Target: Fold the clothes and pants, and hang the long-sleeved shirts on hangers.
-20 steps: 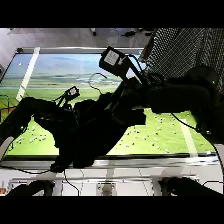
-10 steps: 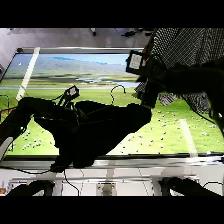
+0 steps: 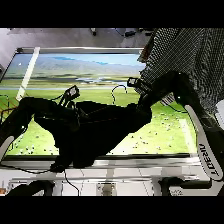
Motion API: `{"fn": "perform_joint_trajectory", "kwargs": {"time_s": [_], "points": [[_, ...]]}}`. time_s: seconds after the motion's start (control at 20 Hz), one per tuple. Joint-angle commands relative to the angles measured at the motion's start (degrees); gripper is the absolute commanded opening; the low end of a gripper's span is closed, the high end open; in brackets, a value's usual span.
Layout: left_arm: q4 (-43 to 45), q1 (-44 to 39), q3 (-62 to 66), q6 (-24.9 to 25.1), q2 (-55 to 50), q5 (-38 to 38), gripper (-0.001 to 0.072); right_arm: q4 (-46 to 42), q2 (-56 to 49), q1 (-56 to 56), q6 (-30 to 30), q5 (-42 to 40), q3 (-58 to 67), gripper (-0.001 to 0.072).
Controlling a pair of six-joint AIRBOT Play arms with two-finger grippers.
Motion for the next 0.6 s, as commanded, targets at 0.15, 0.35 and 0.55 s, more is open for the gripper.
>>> {"fn": "perform_joint_trajectory", "kwargs": {"time_s": [0.15,0.35,0.55], "points": [[-0.5,0.0,0.0,0.2,0.0,0.1,0.0025,5.7,-3.7,-0.5,-7.1,8.0,-1.9,0.0387],[-0.7,0.0,0.0,0.2,-0.1,0.0,0.0025,11.1,-3.7,-0.5,-7.3,2.2,-1.4,0.0266],[-0.7,0.0,0.0,0.2,-0.1,0.0,0.0025,15.7,-1.5,-0.1,-8.8,-0.9,-1.2,0.0148]]}}
